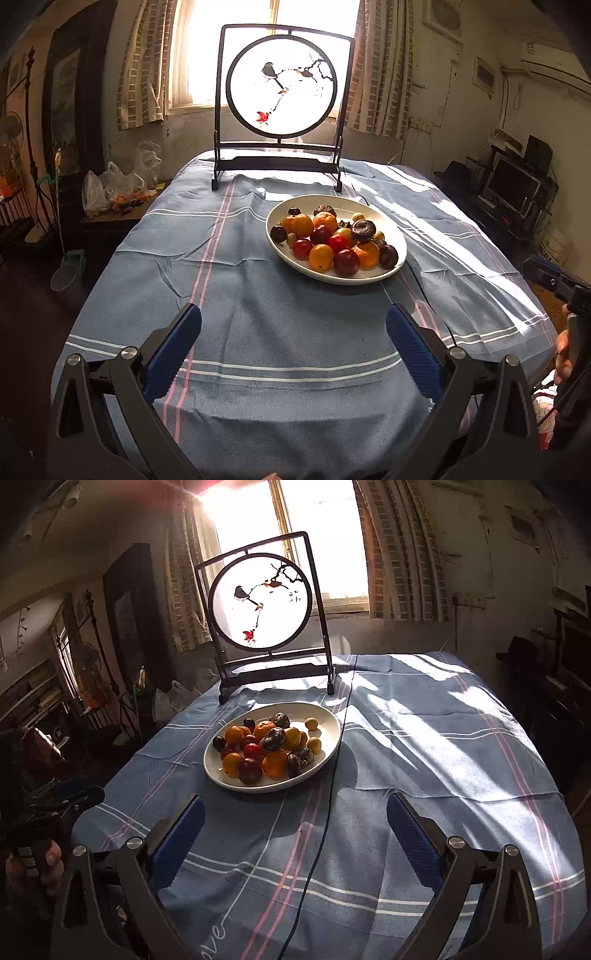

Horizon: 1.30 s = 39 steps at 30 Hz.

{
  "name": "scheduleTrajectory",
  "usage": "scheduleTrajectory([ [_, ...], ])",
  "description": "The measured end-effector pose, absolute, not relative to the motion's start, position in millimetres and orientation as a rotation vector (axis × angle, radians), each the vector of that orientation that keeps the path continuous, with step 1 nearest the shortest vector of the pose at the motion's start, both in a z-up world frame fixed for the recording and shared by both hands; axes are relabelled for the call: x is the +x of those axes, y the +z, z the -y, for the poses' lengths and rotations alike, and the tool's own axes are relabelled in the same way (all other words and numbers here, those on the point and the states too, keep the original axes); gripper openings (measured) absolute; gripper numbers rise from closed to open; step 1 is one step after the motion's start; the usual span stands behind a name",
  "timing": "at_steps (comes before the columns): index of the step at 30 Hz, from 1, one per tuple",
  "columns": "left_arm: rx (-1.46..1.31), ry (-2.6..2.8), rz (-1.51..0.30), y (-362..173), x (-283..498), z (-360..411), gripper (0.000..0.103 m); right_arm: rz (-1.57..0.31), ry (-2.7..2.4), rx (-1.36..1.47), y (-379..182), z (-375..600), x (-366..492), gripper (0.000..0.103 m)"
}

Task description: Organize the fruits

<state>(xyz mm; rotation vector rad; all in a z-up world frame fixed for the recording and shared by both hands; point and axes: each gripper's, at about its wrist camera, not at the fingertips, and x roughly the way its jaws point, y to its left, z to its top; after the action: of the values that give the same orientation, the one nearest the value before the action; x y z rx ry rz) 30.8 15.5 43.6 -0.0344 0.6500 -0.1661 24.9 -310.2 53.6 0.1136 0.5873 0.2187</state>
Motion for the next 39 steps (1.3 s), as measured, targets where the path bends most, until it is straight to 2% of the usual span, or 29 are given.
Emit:
scheduleTrajectory([
  [15, 0.004, -0.079, -0.548, 80.8, -7.0, -23.2, 0.098, -0.535, 0.16, 0.087, 76.3, 330.4, -26.1, 0.099],
  [39, 0.041, -0.053, -0.556, 76.6, -28.7, -13.2, 0.098, -0.54, 0.127, 0.094, 58.7, 347.3, -59.4, 0.099],
])
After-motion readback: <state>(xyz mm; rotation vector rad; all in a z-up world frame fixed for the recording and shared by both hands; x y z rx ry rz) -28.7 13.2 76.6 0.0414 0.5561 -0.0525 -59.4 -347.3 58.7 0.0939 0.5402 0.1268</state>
